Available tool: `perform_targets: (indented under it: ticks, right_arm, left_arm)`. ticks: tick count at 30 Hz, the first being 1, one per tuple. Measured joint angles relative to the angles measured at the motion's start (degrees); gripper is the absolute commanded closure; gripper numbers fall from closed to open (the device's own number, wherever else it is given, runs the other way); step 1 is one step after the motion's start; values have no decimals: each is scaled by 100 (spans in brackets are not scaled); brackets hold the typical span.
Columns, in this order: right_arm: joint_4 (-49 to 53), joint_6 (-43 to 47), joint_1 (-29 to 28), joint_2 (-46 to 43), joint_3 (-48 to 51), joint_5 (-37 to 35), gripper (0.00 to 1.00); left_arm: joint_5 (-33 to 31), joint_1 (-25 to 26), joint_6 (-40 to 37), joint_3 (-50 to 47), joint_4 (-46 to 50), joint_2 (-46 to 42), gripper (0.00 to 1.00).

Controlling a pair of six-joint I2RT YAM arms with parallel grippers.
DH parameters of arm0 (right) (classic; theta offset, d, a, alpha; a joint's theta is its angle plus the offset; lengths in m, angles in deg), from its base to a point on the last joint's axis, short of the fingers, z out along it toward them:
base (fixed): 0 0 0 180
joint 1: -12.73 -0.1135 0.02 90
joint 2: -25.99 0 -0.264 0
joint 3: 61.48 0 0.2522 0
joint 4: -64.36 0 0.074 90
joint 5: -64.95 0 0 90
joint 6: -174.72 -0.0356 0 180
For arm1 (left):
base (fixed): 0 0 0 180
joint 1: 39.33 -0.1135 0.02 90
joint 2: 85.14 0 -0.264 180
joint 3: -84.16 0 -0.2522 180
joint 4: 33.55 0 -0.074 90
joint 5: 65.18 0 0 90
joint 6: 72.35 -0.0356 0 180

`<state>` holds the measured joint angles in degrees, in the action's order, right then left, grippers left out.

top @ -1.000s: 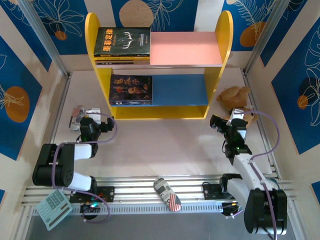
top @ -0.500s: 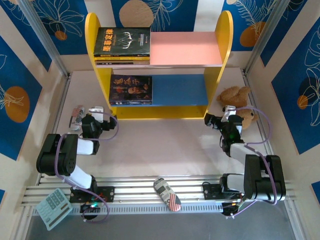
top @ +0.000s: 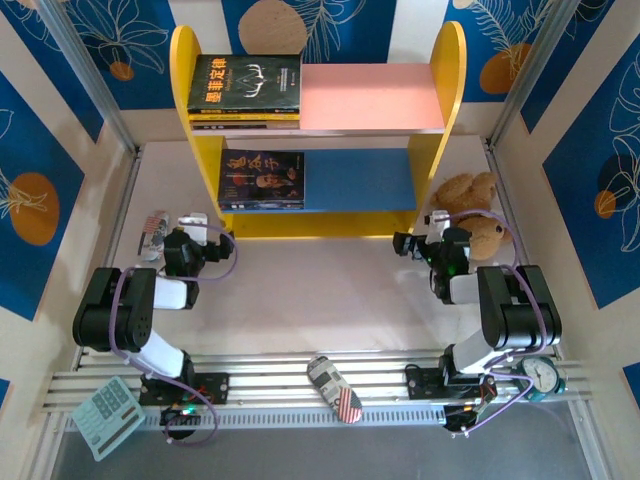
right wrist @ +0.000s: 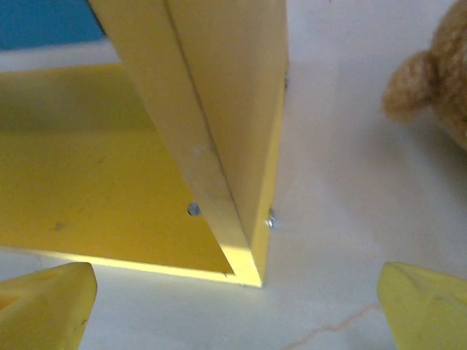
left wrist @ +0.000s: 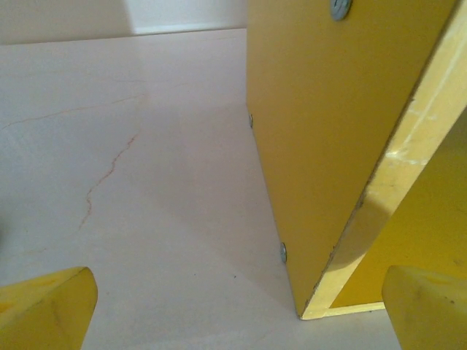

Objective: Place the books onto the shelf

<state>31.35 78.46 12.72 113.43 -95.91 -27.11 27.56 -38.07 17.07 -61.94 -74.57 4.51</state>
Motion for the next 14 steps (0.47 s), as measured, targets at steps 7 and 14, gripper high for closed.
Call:
perform_targets:
  ticks: [7, 14]
  right_arm:
    - [70, 2, 39, 0, -273, -11, 1]
    - [136, 4, 50, 0, -273, -7, 1]
  left_arm:
    - [0, 0, 0, 0, 0, 0, 0]
    - [0, 0, 0, 2, 0, 0, 0]
